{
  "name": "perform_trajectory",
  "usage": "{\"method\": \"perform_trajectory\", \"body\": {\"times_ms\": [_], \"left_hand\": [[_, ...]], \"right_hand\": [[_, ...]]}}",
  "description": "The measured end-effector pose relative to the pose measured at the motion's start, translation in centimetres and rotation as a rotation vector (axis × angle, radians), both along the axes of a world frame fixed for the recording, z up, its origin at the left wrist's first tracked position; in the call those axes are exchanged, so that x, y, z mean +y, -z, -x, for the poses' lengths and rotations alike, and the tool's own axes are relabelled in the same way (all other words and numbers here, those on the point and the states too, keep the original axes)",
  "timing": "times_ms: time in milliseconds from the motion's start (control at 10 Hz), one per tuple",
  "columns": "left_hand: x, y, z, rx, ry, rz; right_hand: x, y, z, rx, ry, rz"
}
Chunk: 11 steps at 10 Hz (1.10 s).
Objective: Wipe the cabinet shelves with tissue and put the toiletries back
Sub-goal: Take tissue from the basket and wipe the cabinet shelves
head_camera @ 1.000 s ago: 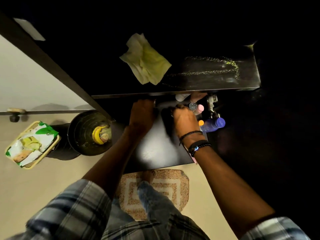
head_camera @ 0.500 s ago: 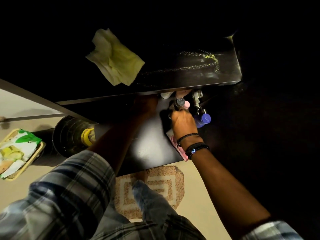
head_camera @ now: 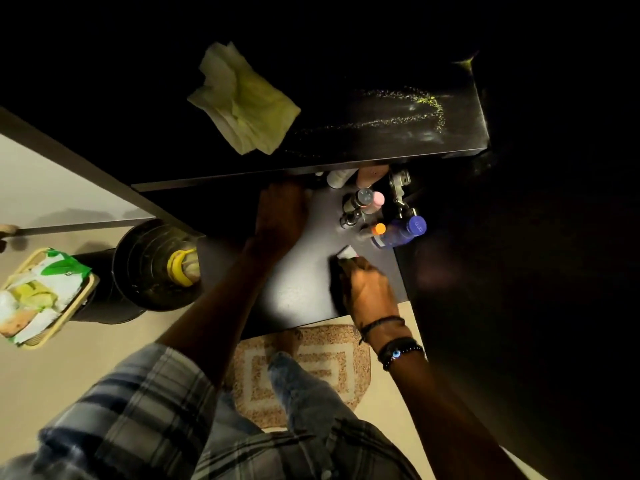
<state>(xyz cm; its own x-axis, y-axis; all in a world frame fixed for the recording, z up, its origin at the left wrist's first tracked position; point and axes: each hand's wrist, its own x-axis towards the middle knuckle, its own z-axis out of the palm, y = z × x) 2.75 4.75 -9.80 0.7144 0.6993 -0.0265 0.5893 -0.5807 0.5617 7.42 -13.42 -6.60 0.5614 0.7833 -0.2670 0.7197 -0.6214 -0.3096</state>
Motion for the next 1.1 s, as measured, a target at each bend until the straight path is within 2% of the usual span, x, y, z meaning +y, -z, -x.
{"method": "perform_trajectory", "body": {"times_ms": [100, 200, 300, 400, 500, 600, 700, 800, 900, 1000, 1100], "left_hand": [[-1.3, -0.9, 2.7, -0.179, -0.032, 0.076], [-2.3, -1.8, 6.4, -0.199, -0.123, 0.191], [-2.1, -4.4, 8.2, -0.227, -0.167, 0.151], [-1.9, -6.4, 10.2, -0.256, -0.179, 0.132], [-1.5, -8.3, 11.6, -0.27, -0.159, 0.081], [-1.5, -10.2, 12.8, -0.281, -0.098, -0.06], [-1.6, -11.6, 13.5, -0.315, -0.066, -0.302], [-0.8, -12.7, 13.5, -0.344, -0.043, -0.523], [0.3, -13.0, 12.8, -0.193, 0.036, -0.648], [0.9, -12.0, 12.4, -0.003, 0.059, -0.753], [1.8, -10.9, 12.4, -0.008, 0.102, -0.823]], "right_hand": [[-1.1, 0.9, 2.7, 0.042, 0.015, -0.041], [0.5, -0.9, 4.1, 0.059, 0.101, -0.24], [4.2, -5.4, 4.3, 0.049, 0.185, -0.562], [7.8, -10.7, 4.6, -0.072, 0.183, -0.859], [11.0, -14.2, 4.3, -0.189, 0.087, -0.945], [13.0, -13.8, 3.5, -0.201, -0.011, -0.717], [12.4, -12.7, 3.4, -0.194, -0.046, -0.72], [9.1, -11.5, 5.0, -0.287, -0.071, -0.807], [4.7, -6.5, 7.1, -0.234, 0.001, -0.623], [1.8, 1.7, 9.3, 0.063, 0.188, -0.274], [2.2, 5.5, 11.6, 0.086, 0.284, -0.156]]}}
